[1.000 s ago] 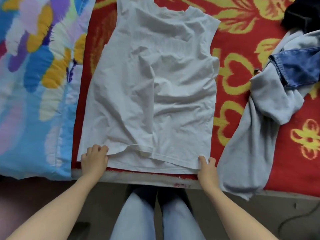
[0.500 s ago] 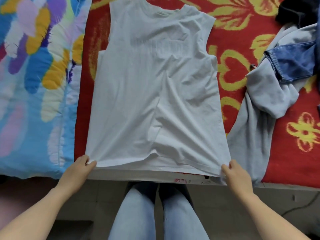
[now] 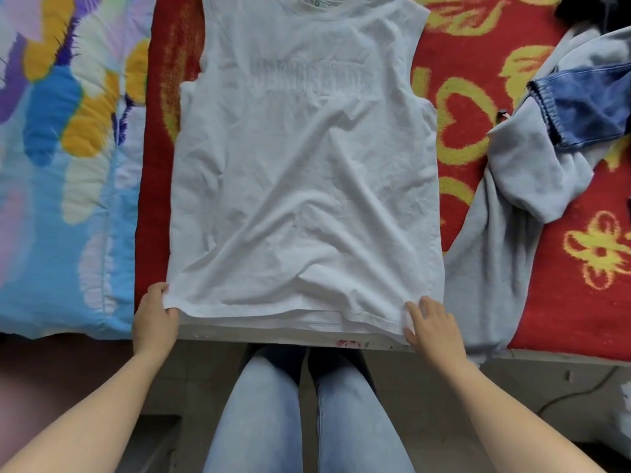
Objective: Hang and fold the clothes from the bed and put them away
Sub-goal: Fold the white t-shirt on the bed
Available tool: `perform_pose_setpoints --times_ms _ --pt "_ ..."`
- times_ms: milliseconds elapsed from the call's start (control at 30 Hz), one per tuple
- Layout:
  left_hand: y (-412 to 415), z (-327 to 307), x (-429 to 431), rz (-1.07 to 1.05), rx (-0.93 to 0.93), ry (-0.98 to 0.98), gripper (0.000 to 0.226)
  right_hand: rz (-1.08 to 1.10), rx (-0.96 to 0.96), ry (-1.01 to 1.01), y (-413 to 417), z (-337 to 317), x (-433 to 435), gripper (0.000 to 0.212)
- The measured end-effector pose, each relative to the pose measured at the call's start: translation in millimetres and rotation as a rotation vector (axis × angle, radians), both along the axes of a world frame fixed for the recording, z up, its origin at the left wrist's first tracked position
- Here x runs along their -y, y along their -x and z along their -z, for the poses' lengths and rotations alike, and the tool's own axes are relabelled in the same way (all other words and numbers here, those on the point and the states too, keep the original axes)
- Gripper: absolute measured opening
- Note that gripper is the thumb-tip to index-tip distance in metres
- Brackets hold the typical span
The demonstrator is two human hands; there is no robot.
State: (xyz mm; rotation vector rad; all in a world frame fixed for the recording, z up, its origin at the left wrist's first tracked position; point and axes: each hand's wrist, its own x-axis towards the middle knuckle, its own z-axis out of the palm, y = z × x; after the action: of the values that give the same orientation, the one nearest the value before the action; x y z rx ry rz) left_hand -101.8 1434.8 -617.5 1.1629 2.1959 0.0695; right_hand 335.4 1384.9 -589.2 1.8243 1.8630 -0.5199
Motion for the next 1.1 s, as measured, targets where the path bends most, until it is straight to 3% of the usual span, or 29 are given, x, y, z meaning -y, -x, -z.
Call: perform_pose_setpoints --times_ms 67,167,333,433,600,733,833,967,1100 --pt "1.9 -1.3 -0.2 -0.088 0.008 -0.038 0.021 -0.103 -0.045 0.013 -1.5 5.3 5.7 0.075" --pt "7.9 2.9 3.3 -0.216 0.028 -0.054 0.018 -0.211 -0.087 0.025 5.5 10.3 8.4 0.087" --pt "15.3 10.3 7.3 -0.506 0.052 -0.058 0.021 -0.159 -0.003 0.027 17.7 13.2 -6.7 0.060" --pt "19.0 14.5 8.1 -0.763 0.144 -0.089 0.020 -0.125 0.034 0.177 10.6 20.6 -12.8 0.038" --pt "20.3 18.3 7.5 -1.209 0.354 -0.196 0.017 -0.278 0.008 0.310 -5.2 23.5 -17.6 0.034" --pt "21.2 13.2 11.8 -1.287 0.418 -0.238 0.023 -0.396 -0.062 0.392 -12.4 23.2 -18.7 0.034" --pt "18.6 7.1 15.0 -1.322 0.448 -0.305 0.029 -0.413 -0.058 0.501 -7.4 18.7 -24.1 0.021" --pt "13.1 1.3 19.3 -1.438 0.514 -0.307 0.016 -0.353 -0.051 0.726 8.0 15.4 -34.5 0.033" --pt "19.2 1.1 25.5 -1.457 0.530 -0.283 0.013 -0.341 -0.025 0.833 18.6 16.3 -44.8 0.030"
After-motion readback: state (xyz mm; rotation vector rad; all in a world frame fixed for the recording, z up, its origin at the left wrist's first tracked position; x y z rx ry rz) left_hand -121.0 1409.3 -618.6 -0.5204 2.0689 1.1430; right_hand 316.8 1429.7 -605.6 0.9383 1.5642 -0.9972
